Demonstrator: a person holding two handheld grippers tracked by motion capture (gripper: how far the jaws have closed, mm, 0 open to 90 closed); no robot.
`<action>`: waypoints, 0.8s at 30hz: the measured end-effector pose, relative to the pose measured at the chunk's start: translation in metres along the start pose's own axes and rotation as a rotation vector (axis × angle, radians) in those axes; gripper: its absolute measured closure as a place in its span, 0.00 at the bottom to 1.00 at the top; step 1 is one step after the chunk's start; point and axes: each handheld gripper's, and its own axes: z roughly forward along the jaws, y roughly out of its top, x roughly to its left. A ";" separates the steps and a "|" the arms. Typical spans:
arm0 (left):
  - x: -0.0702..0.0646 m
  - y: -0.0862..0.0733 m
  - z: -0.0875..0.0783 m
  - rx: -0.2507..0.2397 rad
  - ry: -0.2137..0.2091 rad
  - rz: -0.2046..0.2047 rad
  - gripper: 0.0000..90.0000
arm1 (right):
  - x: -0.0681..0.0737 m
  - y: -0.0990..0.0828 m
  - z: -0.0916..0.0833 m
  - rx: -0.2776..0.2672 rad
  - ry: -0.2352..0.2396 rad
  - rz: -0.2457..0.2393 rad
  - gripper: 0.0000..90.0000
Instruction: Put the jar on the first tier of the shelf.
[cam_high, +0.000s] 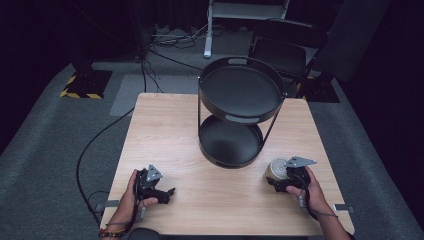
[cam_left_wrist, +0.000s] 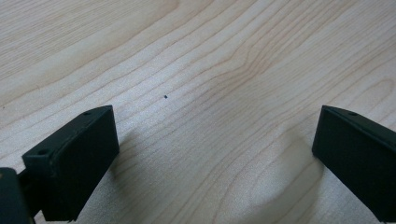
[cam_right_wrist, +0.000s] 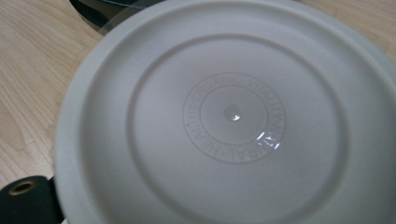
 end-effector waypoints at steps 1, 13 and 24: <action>0.000 0.000 0.000 0.000 0.000 0.000 0.00 | 0.000 0.000 0.000 -0.001 -0.002 -0.002 0.10; 0.000 0.000 0.000 0.000 0.000 0.000 0.00 | 0.008 0.007 -0.005 -0.006 -0.002 -0.030 0.10; 0.000 0.000 0.000 0.000 0.001 0.000 0.00 | 0.015 0.026 -0.013 -0.006 -0.004 -0.052 0.10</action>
